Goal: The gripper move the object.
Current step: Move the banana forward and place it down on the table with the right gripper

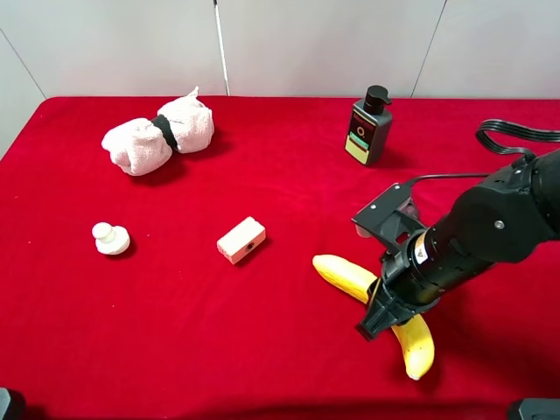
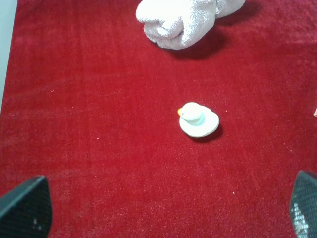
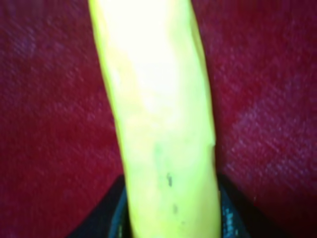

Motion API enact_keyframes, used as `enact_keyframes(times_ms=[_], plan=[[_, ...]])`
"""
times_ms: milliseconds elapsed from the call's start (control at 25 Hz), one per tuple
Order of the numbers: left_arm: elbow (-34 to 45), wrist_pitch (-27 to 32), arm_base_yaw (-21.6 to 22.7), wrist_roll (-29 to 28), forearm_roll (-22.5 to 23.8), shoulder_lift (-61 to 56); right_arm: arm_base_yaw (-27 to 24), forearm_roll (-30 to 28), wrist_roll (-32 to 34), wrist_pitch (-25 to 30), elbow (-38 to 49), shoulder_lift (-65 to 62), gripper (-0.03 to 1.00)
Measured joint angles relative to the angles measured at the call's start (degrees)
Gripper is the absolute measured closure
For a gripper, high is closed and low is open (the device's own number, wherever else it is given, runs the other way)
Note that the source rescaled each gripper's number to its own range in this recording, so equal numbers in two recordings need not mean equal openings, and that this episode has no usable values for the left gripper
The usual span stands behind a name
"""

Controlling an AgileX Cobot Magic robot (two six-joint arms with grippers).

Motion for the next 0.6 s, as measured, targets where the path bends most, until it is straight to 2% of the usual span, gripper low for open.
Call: enact_keyframes(times_ms=[600], plan=[[0.0, 0.0, 0.0, 0.0, 0.0, 0.0, 0.0, 0.12, 0.0, -1.36, 0.0, 0.0, 0.97]])
